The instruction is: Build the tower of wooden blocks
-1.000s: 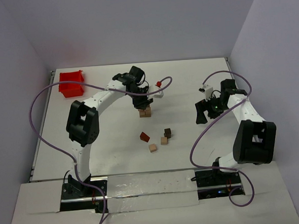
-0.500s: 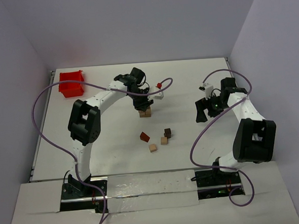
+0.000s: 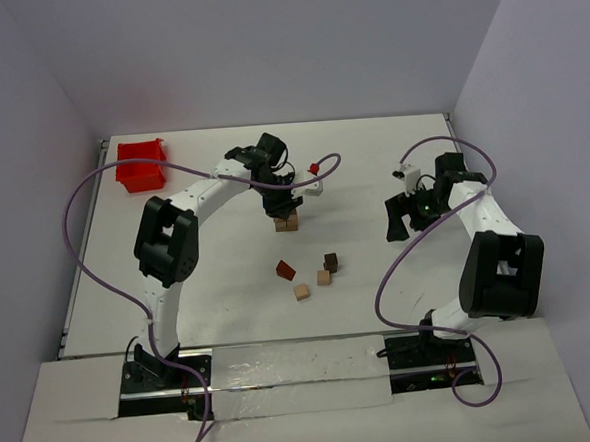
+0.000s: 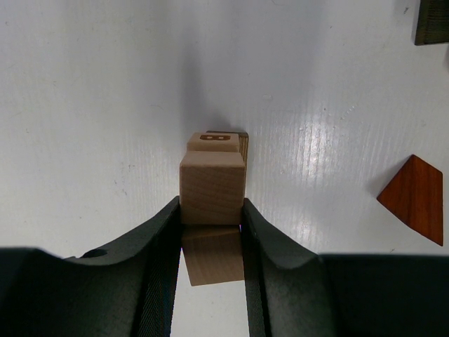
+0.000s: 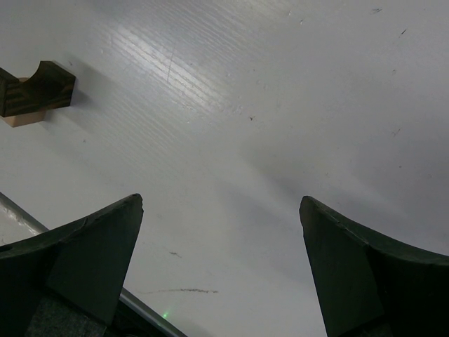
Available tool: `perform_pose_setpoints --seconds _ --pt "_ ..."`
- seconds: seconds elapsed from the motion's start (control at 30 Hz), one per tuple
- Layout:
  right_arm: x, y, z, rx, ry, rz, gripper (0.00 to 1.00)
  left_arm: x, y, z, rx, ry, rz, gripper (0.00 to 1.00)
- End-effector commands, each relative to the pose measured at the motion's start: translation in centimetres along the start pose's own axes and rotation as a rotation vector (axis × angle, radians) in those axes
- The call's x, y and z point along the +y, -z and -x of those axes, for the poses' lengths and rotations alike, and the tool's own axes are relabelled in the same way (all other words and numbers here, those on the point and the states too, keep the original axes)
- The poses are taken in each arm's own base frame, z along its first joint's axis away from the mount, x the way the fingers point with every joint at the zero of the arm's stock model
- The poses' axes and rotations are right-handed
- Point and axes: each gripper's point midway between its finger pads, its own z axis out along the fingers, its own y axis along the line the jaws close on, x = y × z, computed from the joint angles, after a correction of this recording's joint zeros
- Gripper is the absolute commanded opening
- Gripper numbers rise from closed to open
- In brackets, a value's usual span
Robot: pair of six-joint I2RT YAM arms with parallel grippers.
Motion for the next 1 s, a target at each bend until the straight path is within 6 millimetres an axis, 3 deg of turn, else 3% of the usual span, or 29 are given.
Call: perform_pose_setpoints --seconds 0.0,0.67,0.97 --pt "-0.4 0.7 1.2 -0.021 0.011 -0.011 1.00 1.3 0.6 2.0 -0.060 -0.040 0.030 0.04" --pt "-0.5 0.6 1.3 -0.022 0.000 -0.009 1.00 1.0 0.1 1.5 -0.051 -0.042 0.011 0.08" --pt "-0.5 0.6 1.5 -0.026 -0.006 -0.010 1.00 0.5 0.0 1.3 -0.050 -0.038 0.000 0.14"
